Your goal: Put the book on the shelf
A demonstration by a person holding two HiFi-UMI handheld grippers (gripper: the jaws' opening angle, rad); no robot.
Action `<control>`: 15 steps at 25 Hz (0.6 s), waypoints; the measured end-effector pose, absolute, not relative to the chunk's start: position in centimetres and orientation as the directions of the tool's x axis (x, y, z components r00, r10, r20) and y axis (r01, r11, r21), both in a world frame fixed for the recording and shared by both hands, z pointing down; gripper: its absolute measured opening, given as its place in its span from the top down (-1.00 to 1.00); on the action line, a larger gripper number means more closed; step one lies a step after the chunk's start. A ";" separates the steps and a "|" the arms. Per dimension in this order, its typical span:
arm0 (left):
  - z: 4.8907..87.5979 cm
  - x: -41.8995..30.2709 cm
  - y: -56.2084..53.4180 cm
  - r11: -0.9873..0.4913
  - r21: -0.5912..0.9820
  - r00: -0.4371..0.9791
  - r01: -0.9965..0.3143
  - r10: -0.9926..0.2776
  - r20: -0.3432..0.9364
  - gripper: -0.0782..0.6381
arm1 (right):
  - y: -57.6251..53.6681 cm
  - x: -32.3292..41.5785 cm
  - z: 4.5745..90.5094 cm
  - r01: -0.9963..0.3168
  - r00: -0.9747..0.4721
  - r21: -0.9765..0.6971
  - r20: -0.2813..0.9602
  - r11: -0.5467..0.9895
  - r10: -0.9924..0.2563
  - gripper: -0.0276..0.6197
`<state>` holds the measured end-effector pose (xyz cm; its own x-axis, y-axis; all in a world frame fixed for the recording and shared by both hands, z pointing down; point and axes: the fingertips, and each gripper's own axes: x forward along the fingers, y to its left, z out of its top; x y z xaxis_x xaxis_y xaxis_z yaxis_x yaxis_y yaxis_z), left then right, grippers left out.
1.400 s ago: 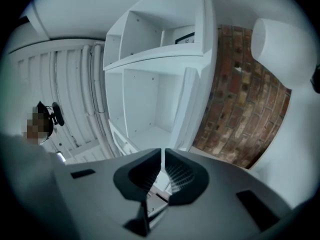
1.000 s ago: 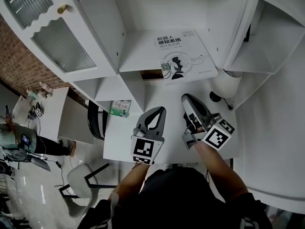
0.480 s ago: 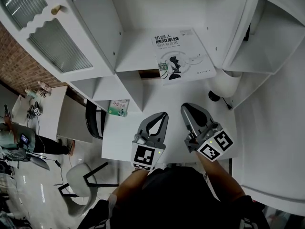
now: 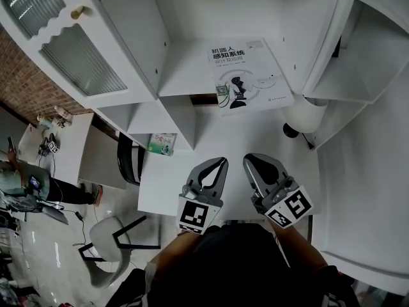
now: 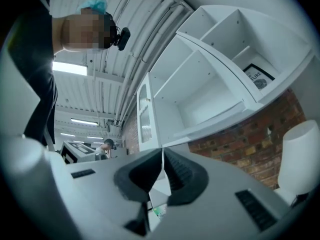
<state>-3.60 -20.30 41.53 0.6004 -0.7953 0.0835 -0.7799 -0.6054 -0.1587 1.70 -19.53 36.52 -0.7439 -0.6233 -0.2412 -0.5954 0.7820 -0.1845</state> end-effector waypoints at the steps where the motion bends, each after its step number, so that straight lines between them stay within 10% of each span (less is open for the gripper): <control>1: 41.6 -3.6 -20.1 -0.608 -0.155 0.602 -0.779 -0.794 0.085 0.73 | -19.4 1.8 36.7 -0.597 -0.743 -0.186 -0.240 0.781 -0.625 0.80; 15: 43.3 -3.3 -18.9 -0.602 -0.136 0.593 -0.787 -0.798 0.105 0.73 | -18.4 2.7 39.0 -0.635 -0.724 -0.186 -0.195 0.750 -0.662 0.80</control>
